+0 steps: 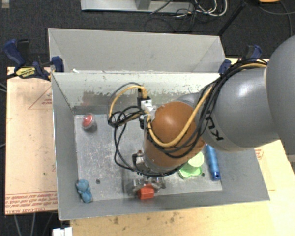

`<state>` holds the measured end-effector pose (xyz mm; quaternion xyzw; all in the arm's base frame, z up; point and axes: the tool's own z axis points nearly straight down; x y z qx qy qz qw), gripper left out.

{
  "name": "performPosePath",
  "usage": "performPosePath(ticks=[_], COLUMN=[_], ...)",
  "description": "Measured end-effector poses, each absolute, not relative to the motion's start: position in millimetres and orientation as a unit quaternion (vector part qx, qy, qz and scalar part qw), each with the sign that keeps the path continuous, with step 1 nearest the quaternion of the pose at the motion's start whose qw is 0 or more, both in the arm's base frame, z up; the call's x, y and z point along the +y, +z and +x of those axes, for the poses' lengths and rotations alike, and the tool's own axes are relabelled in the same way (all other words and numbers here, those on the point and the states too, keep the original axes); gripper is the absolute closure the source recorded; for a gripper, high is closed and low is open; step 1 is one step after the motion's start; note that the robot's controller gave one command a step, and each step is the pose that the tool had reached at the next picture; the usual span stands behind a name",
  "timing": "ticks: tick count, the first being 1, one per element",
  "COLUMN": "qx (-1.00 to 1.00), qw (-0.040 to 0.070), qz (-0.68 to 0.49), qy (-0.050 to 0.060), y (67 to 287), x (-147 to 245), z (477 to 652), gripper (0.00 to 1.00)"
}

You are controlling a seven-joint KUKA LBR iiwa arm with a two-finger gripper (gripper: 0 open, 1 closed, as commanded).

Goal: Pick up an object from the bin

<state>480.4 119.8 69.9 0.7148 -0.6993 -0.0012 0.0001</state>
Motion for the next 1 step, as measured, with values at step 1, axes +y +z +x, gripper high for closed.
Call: performPosePath(ticks=[1], qx=[-0.702], qw=[-0.005], qz=[0.712], qy=[0.002], y=[219.2], x=[136.3], z=[486.6], gripper=[1.0])
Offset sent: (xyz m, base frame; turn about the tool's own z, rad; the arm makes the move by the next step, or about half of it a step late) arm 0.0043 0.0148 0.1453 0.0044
